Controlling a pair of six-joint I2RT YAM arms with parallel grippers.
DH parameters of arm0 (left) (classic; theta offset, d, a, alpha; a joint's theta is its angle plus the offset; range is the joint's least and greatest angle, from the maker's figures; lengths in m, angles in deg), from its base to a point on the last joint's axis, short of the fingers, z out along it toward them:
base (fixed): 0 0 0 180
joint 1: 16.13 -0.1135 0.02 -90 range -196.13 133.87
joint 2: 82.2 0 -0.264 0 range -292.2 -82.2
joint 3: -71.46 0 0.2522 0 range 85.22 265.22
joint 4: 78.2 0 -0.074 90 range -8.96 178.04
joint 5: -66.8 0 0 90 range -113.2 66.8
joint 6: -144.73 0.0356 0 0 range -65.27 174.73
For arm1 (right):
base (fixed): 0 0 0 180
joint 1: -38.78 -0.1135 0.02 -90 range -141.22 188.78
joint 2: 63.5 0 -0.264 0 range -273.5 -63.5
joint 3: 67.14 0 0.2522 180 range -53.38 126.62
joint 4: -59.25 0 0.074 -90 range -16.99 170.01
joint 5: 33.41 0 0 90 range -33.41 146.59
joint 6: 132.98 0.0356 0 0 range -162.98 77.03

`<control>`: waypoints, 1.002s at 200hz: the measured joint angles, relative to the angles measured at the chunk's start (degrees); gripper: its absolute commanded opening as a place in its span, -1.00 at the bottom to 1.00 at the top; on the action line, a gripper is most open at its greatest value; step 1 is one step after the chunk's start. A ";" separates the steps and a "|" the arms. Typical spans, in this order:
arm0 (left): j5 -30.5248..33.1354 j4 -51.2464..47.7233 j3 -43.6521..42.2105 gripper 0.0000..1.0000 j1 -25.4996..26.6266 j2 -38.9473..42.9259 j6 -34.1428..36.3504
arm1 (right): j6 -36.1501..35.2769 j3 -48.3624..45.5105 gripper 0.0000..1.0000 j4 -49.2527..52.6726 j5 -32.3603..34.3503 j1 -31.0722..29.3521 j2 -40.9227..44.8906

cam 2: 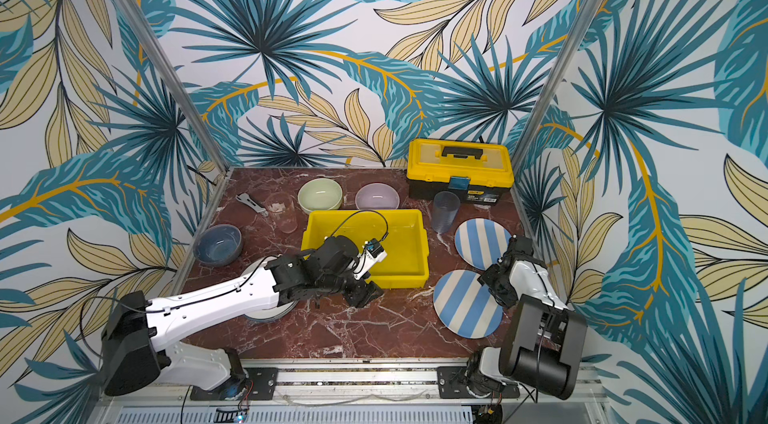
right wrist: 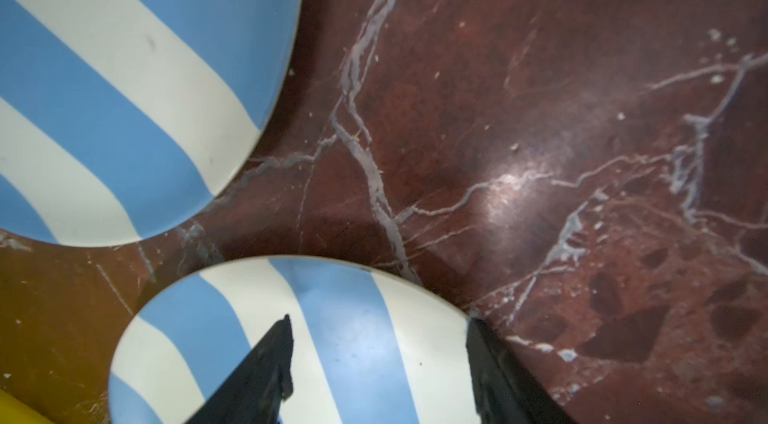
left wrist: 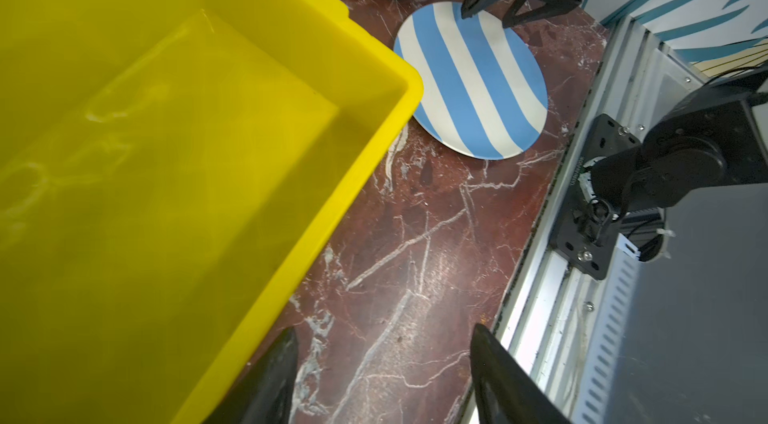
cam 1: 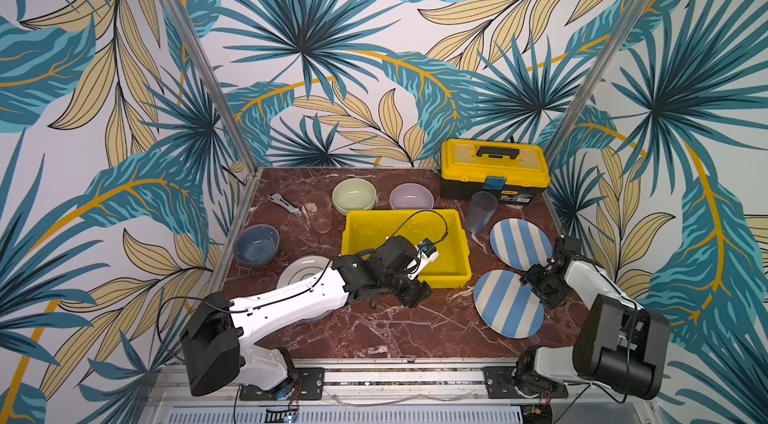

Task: Place the mixed dishes into the plastic bin

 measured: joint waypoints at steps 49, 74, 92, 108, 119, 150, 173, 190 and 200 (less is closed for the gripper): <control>-0.74 4.44 0.35 0.29 2.95 -7.37 -7.91 | 0.24 -0.04 0.36 1.03 1.16 -1.07 0.61; -0.02 4.90 3.26 0.29 4.59 -12.83 -10.51 | 0.42 0.07 0.43 2.32 5.09 -1.53 4.85; -0.02 5.09 6.27 0.29 5.95 -16.06 -11.96 | 0.17 0.87 0.46 2.73 8.04 -1.51 7.10; -0.07 5.70 8.87 0.29 6.80 -18.34 -13.03 | -0.02 1.92 0.47 2.45 9.81 -1.51 5.55; -0.20 6.12 10.25 0.29 7.23 -19.47 -13.64 | -0.02 2.64 0.45 2.38 10.29 -1.51 3.06; -0.63 6.80 11.91 0.29 7.82 -21.84 -14.99 | 0.07 3.65 0.43 1.88 7.87 -1.51 -5.22; -0.74 6.78 12.26 0.29 7.82 -23.50 -15.58 | 0.44 3.65 0.40 1.20 5.88 -1.51 -6.05; -0.72 6.78 12.85 0.26 7.87 -24.94 -15.74 | 0.44 3.65 0.37 1.07 4.63 -1.53 -5.97; -0.74 6.80 13.33 0.26 7.87 -25.86 -15.78 | 0.39 3.65 0.37 1.14 4.11 -1.60 -5.97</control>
